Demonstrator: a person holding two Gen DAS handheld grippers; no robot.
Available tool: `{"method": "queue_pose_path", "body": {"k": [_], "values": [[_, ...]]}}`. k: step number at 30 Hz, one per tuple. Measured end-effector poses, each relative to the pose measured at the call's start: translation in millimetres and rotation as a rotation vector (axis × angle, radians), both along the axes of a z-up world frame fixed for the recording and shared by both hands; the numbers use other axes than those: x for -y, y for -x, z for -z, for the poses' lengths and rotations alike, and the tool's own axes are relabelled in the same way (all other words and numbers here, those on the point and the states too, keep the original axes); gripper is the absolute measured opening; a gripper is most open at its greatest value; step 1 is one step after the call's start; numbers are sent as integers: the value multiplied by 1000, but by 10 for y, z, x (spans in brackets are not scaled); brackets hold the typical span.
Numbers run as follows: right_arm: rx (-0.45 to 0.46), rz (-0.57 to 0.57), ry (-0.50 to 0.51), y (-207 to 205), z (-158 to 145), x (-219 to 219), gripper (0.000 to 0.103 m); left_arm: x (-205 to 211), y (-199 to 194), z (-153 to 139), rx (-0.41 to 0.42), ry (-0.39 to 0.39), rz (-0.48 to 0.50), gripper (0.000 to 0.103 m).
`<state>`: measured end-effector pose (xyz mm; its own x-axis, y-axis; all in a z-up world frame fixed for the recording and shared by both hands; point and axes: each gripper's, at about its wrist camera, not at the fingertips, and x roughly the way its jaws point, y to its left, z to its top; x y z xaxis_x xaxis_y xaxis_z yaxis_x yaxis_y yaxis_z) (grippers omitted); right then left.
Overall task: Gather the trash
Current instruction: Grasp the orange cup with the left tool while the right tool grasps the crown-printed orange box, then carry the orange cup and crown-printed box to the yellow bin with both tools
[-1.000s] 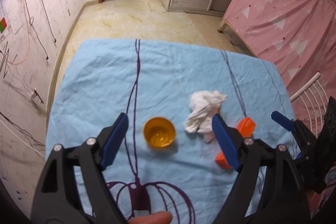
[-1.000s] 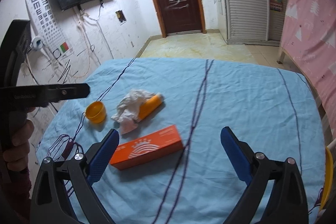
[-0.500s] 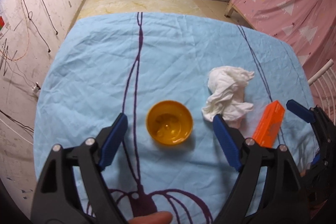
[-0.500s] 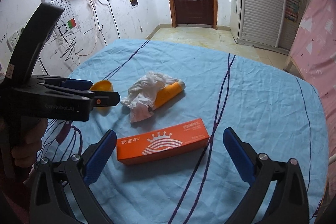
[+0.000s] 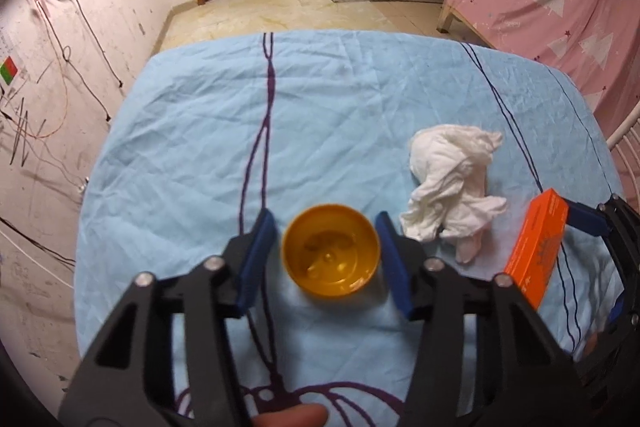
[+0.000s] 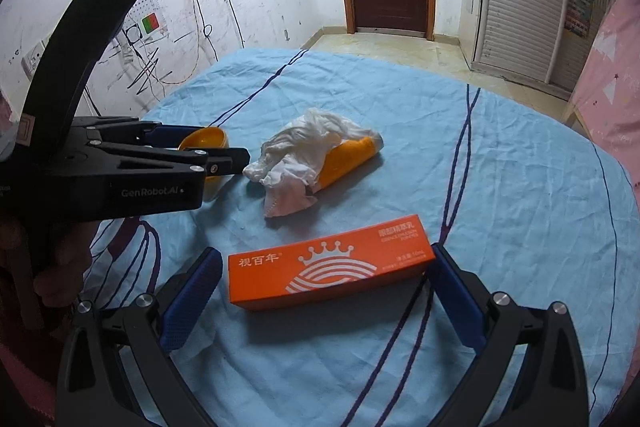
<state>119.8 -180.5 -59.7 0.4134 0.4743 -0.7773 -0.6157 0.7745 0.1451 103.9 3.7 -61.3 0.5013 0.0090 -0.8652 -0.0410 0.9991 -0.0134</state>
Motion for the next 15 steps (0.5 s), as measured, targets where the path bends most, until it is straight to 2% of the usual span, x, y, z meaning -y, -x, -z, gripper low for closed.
{"method": "queue_pose_path", "body": {"k": [1, 2, 7, 15], "values": [[0, 3, 1, -4, 0, 7, 93, 18, -6, 1, 1, 0, 3, 40], [0, 4, 2, -7, 2, -7, 87, 23, -4, 1, 1, -1, 3, 40], [22, 13, 11, 21, -22, 15, 87, 32, 11, -6, 7, 8, 7, 40], [58, 71, -46, 14, -196, 272, 87, 24, 65, -140, 29, 28, 0, 40]]}}
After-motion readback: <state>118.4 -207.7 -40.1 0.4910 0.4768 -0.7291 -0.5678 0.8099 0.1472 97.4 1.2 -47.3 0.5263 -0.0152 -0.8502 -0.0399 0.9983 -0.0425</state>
